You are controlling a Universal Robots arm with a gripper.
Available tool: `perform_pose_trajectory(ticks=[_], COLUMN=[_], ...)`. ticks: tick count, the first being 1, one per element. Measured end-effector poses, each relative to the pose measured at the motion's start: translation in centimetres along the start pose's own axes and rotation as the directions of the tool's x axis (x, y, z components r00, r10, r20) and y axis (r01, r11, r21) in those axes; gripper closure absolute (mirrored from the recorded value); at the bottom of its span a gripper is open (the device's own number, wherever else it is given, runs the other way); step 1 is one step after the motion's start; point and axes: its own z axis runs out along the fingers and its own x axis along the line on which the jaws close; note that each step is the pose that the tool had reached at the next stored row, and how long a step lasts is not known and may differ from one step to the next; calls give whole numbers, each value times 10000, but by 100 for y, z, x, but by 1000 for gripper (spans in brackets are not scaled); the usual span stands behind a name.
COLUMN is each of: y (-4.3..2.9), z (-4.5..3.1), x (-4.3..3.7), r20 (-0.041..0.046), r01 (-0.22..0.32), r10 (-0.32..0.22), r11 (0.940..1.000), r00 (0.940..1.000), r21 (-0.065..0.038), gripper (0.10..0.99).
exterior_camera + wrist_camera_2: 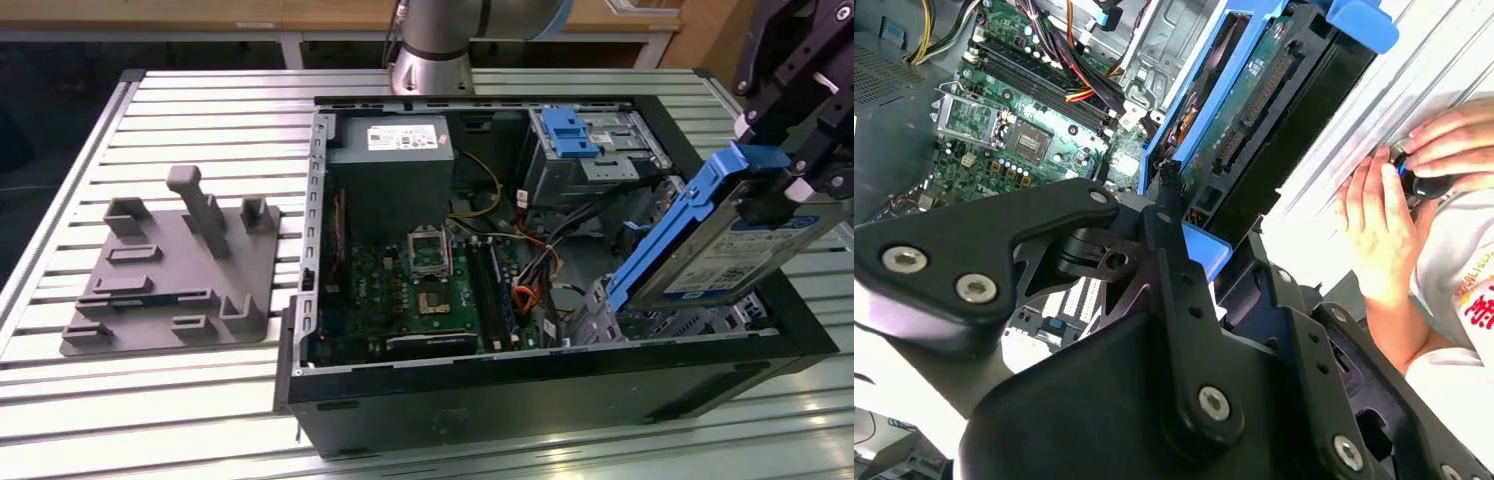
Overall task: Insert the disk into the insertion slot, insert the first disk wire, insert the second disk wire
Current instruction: 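Insert the disk into the insertion slot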
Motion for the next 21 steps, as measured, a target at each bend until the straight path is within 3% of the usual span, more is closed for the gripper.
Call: perform_pose_trajectory(ticks=[5, 8, 10, 16, 21], y=[0, 0, 0, 0, 25], z=[2, 1, 1, 1, 3], x=[8, 12, 12, 12, 13], r20=[467, 671, 709, 714, 718], r01=[18, 26, 28, 29, 28], r10=[-18, -26, -28, -29, -57], r11=[10000, 10000, 10000, 10000, 9992], r00=[9989, 9977, 9975, 9974, 9974], r21=[-4, -6, -6, 12, 405], gripper=[722, 722, 722, 722, 722])
